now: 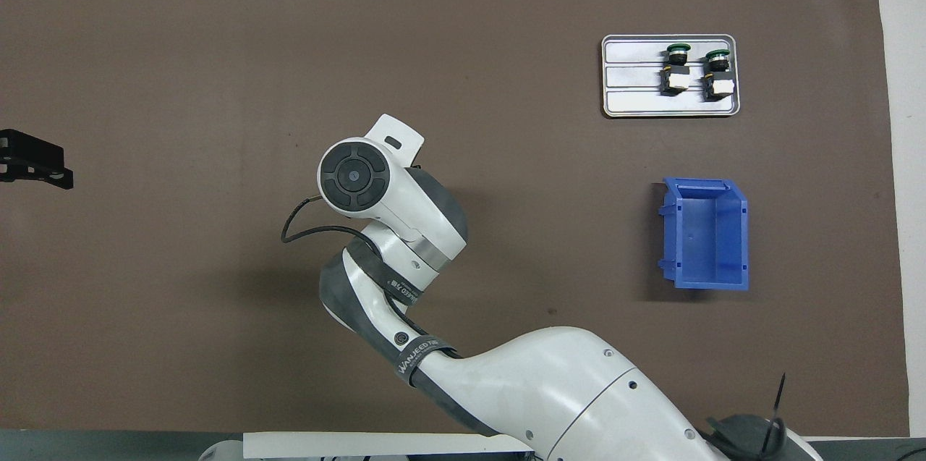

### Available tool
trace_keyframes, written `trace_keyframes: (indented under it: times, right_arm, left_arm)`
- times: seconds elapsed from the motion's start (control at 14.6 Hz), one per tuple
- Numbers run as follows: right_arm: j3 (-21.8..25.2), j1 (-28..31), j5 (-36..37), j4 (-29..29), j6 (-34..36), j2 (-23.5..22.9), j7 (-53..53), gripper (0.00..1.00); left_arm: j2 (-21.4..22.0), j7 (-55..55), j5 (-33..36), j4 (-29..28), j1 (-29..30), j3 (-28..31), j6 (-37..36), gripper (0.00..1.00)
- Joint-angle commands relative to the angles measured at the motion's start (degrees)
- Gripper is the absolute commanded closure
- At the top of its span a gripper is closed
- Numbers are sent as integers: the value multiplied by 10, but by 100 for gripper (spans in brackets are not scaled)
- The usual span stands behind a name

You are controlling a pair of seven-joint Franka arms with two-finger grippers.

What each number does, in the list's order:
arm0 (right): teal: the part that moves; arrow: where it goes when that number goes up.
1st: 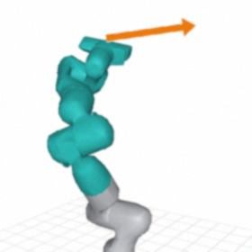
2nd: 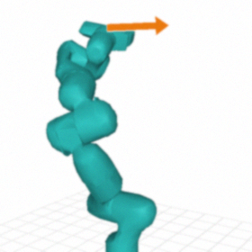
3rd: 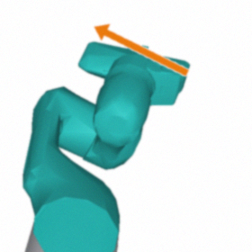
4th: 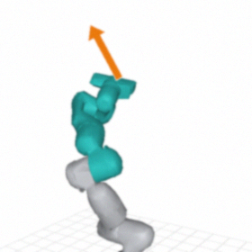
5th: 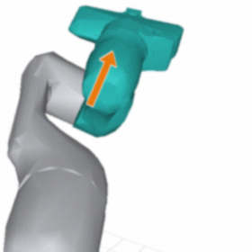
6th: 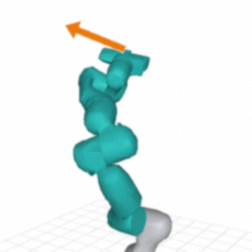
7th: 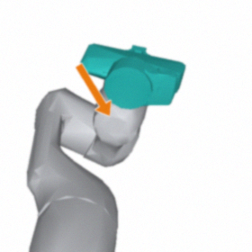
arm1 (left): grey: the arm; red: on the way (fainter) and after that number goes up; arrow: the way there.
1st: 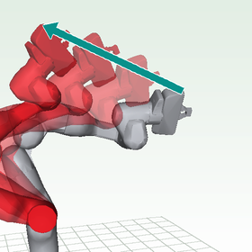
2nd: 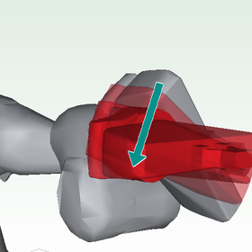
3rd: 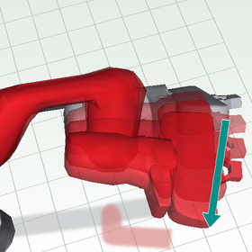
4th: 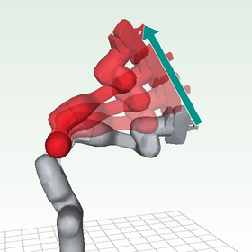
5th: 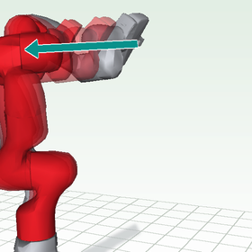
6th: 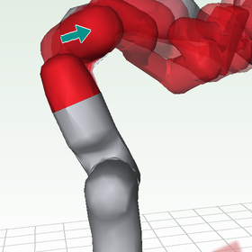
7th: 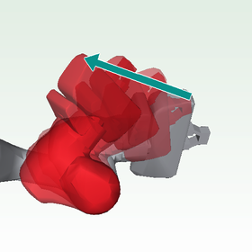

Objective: Place and press button with both arms

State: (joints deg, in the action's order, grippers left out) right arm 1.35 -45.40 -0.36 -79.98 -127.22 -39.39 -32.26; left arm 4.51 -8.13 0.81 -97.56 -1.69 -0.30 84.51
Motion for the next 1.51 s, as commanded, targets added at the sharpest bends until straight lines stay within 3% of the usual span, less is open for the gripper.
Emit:
trace_keyframes:
  times: [0.0,0.41,0.69,0.89,1.1,1.44]
  right_arm:
    - [-4,3,-3,-25,-10,17,10,29]
    - [-5,3,-3,-25,-8,18,11,59]
    - [-12,8,-3,-21,-8,18,11,98]
    - [-11,27,3,-11,12,28,12,99]
    - [-10,99,3,-34,67,107,85,99]
    - [-10,259,-1,-246,65,307,226,99]
  left_arm:
    - [13,12,10,-2,5,-3,-8,0]
    - [15,11,10,-5,5,-3,-12,0]
    - [14,3,10,-3,3,-3,-2,0]
    - [9,8,10,5,5,-3,-2,0]
    - [6,10,10,18,5,-3,-1,0]
    - [0,10,9,18,5,-3,15,0]
